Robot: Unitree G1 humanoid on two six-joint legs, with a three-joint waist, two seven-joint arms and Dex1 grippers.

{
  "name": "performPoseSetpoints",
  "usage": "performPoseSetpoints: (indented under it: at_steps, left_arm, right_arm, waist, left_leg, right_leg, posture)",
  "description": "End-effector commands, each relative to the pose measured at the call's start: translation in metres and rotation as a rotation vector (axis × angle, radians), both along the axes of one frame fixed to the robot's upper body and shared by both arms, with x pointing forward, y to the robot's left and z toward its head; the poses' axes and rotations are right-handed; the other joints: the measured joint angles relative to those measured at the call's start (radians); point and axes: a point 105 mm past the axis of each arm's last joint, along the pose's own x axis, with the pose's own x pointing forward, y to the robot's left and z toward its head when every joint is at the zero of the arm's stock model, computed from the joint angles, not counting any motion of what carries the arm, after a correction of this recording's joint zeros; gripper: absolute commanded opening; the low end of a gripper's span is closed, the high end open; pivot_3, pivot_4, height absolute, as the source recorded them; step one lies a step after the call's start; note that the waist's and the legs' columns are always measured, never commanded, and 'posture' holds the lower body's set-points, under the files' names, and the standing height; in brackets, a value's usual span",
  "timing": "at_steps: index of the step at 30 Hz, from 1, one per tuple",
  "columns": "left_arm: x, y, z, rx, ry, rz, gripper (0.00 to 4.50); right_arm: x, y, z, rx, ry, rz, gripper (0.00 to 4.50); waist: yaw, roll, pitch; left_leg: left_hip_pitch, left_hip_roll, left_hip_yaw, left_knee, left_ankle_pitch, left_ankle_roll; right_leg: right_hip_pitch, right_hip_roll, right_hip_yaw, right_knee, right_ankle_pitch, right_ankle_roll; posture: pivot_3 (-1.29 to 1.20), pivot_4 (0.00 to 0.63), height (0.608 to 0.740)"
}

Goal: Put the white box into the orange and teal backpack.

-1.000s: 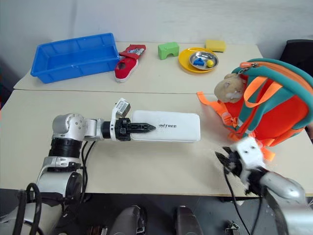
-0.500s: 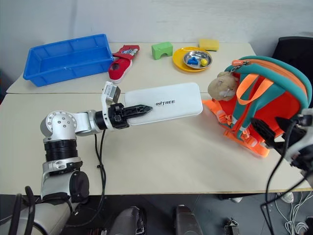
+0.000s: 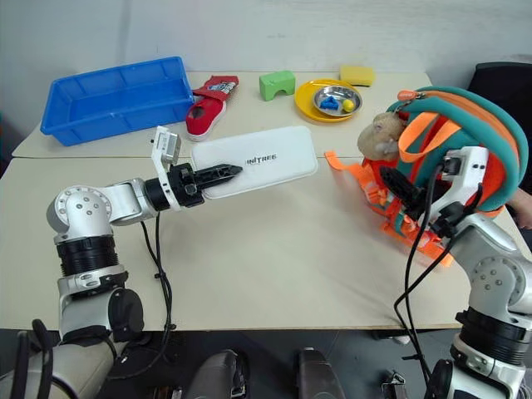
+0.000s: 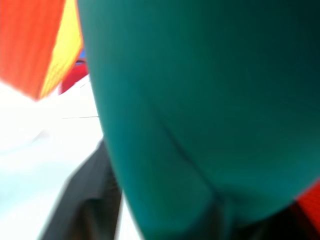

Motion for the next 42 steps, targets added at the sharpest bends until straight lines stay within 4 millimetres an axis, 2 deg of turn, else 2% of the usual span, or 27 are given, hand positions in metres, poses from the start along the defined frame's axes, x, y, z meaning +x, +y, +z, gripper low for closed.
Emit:
performPoseSetpoints:
  at_steps: [1, 2, 4, 8, 11, 13, 16, 18, 21, 24, 27, 31, 37, 42]
  left_arm:
    - [0.000, 0.008, 0.021, -0.063, -0.101, 0.060, 1.29]
    - [0.000, 0.009, 0.024, -0.069, -0.110, 0.068, 1.29]
    - [0.002, 0.014, 0.036, -0.083, -0.152, 0.081, 1.29]
    - [0.003, 0.016, 0.050, -0.040, -0.241, 0.063, 1.29]
    - [-0.018, 0.000, 0.049, 0.100, -0.415, -0.074, 1.29]
    - [-0.031, -0.009, 0.051, 0.105, -0.461, -0.171, 1.29]
    - [-0.046, -0.017, 0.061, 0.088, -0.531, -0.295, 1.29]
    - [-0.054, -0.021, 0.065, 0.094, -0.584, -0.358, 1.29]
    - [-0.062, -0.026, 0.073, 0.082, -0.663, -0.436, 1.29]
    - [-0.068, -0.030, 0.074, 0.083, -0.717, -0.504, 1.29]
    - [-0.063, -0.029, 0.078, 0.074, -0.744, -0.516, 1.29]
    - [-0.055, -0.021, 0.095, 0.045, -0.798, -0.525, 1.29]
    - [-0.043, -0.036, 0.099, 0.073, -0.864, -0.543, 1.29]
    - [-0.030, -0.033, 0.078, 0.209, -0.886, -0.537, 1.29]
  right_arm:
    - [-0.010, 0.009, 0.018, -0.006, -0.078, 0.087, 1.05]
    - [-0.011, 0.009, 0.019, -0.002, -0.080, 0.100, 0.76]
    - [-0.021, 0.021, 0.022, -0.054, -0.085, 0.198, 0.07]
    - [-0.052, 0.046, 0.033, -0.101, -0.105, 0.443, 0.03]
    - [-0.088, 0.064, 0.041, -0.161, -0.100, 0.656, 0.03]
    - [-0.109, 0.067, 0.043, -0.187, -0.044, 0.763, 0.03]
    - [-0.138, 0.067, 0.056, -0.178, -0.005, 0.879, 0.03]
    - [-0.149, 0.066, 0.063, -0.169, 0.012, 0.904, 0.03]
    - [-0.165, 0.061, 0.061, -0.191, 0.081, 0.922, 0.03]
    - [-0.173, 0.055, 0.056, -0.184, 0.139, 0.912, 0.03]
    - [-0.172, 0.046, 0.051, -0.181, 0.169, 0.864, 0.03]
    - [-0.171, 0.041, 0.048, -0.186, 0.171, 0.835, 0.03]
    - [-0.173, 0.041, 0.046, -0.194, 0.171, 0.833, 0.03]
    - [-0.173, 0.041, 0.046, -0.200, 0.167, 0.824, 0.03]
  waist:
    - [0.000, 0.000, 0.000]
    - [0.000, 0.000, 0.000]
    - [0.000, 0.000, 0.000]
    - [-0.001, 0.000, 0.000]
    - [0.000, 0.000, 0.000]
    - [0.001, 0.000, 0.000]
    - [0.004, -0.001, 0.001]
    - [0.003, -0.001, 0.001]
    - [0.003, -0.001, 0.001]
    - [0.004, -0.001, 0.001]
    - [0.004, -0.001, 0.001]
    - [0.003, -0.002, 0.001]
    - [0.005, -0.002, 0.001]
    - [0.004, -0.002, 0.001]
  left_leg:
    - [0.000, 0.000, 0.000, 0.000, 0.000, 0.000]
    - [0.000, 0.000, 0.000, 0.000, 0.000, 0.000]
    - [0.000, 0.000, 0.000, 0.000, 0.000, 0.000]
    - [0.000, 0.000, 0.000, -0.001, 0.000, 0.000]
    - [0.000, 0.000, 0.000, -0.002, 0.000, 0.000]
    - [0.000, 0.000, 0.000, -0.004, 0.000, 0.000]
    - [-0.001, 0.000, -0.001, -0.004, 0.000, 0.000]
    - [-0.001, 0.000, -0.002, -0.003, 0.000, 0.001]
    - [-0.001, 0.000, -0.001, -0.003, 0.000, 0.001]
    - [-0.001, 0.000, -0.002, -0.003, 0.000, 0.002]
    - [-0.001, 0.000, -0.002, -0.003, 0.000, 0.003]
    - [-0.001, 0.000, -0.002, -0.002, 0.000, 0.003]
    - [-0.001, 0.000, -0.001, -0.002, -0.001, 0.003]
    - [-0.001, 0.000, -0.002, -0.002, -0.001, 0.003]
  right_leg:
    - [0.000, 0.000, 0.000, 0.000, 0.000, 0.000]
    - [0.000, 0.000, 0.000, 0.000, 0.000, 0.000]
    - [0.000, 0.000, 0.000, 0.000, 0.000, 0.000]
    - [0.000, 0.001, -0.001, -0.001, 0.000, 0.000]
    - [0.000, 0.001, -0.001, -0.002, 0.000, 0.000]
    - [0.001, 0.000, -0.001, -0.004, 0.000, 0.000]
    - [0.001, 0.000, -0.002, -0.007, 0.000, 0.000]
    - [0.002, 0.000, -0.002, -0.007, 0.000, 0.000]
    - [0.003, 0.000, -0.001, -0.007, 0.000, 0.000]
    - [0.004, 0.000, -0.001, -0.009, 0.000, 0.000]
    - [0.004, 0.000, -0.001, -0.010, 0.001, 0.001]
    - [0.004, 0.002, -0.001, -0.010, 0.001, 0.002]
    - [0.004, 0.001, -0.001, -0.011, 0.001, 0.002]
    - [0.004, 0.001, 0.000, -0.011, 0.001, 0.002]
  posture:
    - [0.00, 0.150, 0.740]
    - [0.00, 0.150, 0.740]
    - [0.00, 0.150, 0.740]
    - [0.00, 0.150, 0.740]
    - [0.00, 0.150, 0.740]
    - [0.00, 0.150, 0.740]
    - [0.00, 0.150, 0.740]
    - [0.00, 0.150, 0.740]
    - [0.00, 0.150, 0.740]
    - [0.00, 0.150, 0.740]
    - [0.00, 0.150, 0.740]
    - [0.00, 0.150, 0.740]
    - [0.00, 0.150, 0.740]
    - [0.00, 0.150, 0.740]
